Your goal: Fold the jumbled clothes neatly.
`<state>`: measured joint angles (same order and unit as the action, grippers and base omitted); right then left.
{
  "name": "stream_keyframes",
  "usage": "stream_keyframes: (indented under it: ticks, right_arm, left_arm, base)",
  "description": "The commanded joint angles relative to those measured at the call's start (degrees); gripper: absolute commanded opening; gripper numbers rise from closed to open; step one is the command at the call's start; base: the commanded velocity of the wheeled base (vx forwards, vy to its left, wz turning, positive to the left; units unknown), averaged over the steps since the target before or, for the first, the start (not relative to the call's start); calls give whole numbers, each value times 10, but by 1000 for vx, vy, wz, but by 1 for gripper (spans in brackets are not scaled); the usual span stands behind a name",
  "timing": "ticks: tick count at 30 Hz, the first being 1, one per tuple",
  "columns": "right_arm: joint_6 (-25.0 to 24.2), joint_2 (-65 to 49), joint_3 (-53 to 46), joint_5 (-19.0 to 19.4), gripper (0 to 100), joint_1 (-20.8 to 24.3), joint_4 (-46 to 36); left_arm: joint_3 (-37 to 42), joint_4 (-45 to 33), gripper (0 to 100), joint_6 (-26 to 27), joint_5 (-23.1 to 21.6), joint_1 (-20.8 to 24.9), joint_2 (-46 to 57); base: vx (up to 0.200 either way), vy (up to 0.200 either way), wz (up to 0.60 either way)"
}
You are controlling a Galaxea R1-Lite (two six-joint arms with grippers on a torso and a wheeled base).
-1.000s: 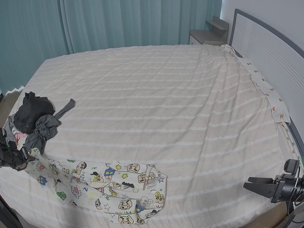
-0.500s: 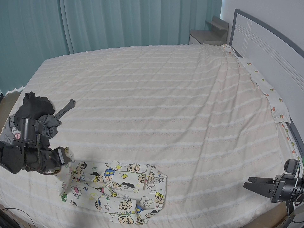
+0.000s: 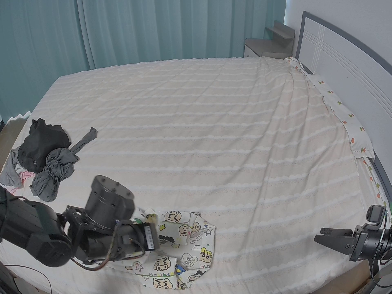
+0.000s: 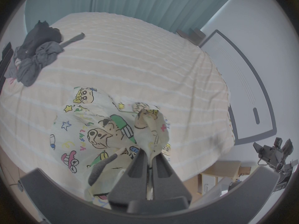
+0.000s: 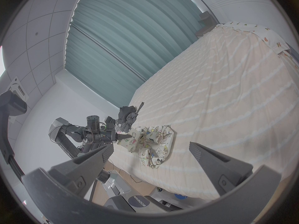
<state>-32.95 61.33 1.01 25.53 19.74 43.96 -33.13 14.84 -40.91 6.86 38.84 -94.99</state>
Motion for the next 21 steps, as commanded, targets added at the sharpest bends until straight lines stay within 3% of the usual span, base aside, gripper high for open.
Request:
stream_keyframes:
  ticks: [1, 7, 19, 20, 21]
  right_arm:
    - [0, 0, -8, 0, 100, 0, 1]
    - [1, 0, -8, 0, 100, 0, 1]
    - [2, 0, -8, 0, 100, 0, 1]
    - [2, 0, -8, 0, 100, 0, 1]
    - [2, 0, -9, 0, 100, 0, 1]
  left_arm:
    - [-41, 4, 0, -42, 17, 85, -78]
    - [-72, 5, 0, -53, 41, 104, -143]
    - [-73, 21, 0, -55, 39, 113, -168]
    - [-72, 21, 100, -55, 39, 113, -168]
    - [-70, 21, 100, -55, 38, 117, -168]
  base:
    - [0, 0, 0]
    - [0, 0, 0]
    - [0, 0, 0]
    - [0, 0, 0]
    - [0, 0, 0]
